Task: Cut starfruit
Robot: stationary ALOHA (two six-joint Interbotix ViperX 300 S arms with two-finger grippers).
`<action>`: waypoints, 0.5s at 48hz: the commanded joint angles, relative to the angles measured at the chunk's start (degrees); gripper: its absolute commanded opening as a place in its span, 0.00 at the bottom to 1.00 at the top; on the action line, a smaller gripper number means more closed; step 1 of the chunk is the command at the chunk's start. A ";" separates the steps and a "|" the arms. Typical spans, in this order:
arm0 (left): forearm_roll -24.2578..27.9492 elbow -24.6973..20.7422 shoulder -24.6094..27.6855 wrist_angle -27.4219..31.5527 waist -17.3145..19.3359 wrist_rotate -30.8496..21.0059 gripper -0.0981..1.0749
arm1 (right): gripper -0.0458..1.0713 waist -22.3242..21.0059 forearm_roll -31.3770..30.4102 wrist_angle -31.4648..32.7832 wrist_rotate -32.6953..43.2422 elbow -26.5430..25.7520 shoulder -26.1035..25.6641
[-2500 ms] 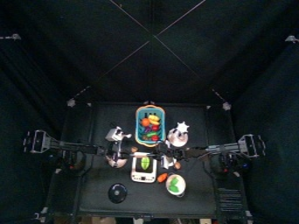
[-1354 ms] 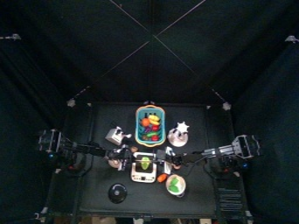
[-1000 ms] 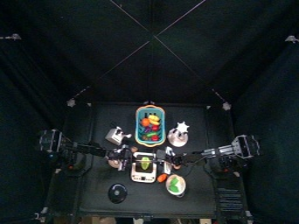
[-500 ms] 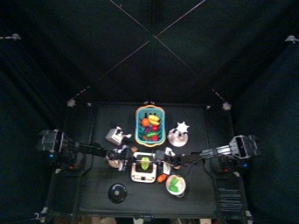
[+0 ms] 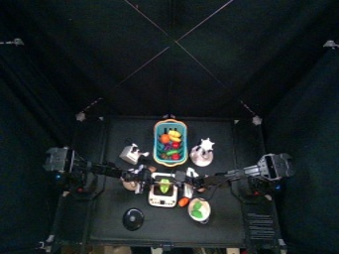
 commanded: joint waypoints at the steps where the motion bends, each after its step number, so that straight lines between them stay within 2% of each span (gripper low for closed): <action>1: 0.18 0.44 0.18 0.53 -0.18 0.00 0.42 | 0.51 -0.35 0.18 0.62 0.09 -0.44 -0.26; 24: 0.18 0.35 0.18 1.93 -0.18 0.09 0.41 | 0.51 -1.14 -0.35 0.70 0.00 -1.85 1.41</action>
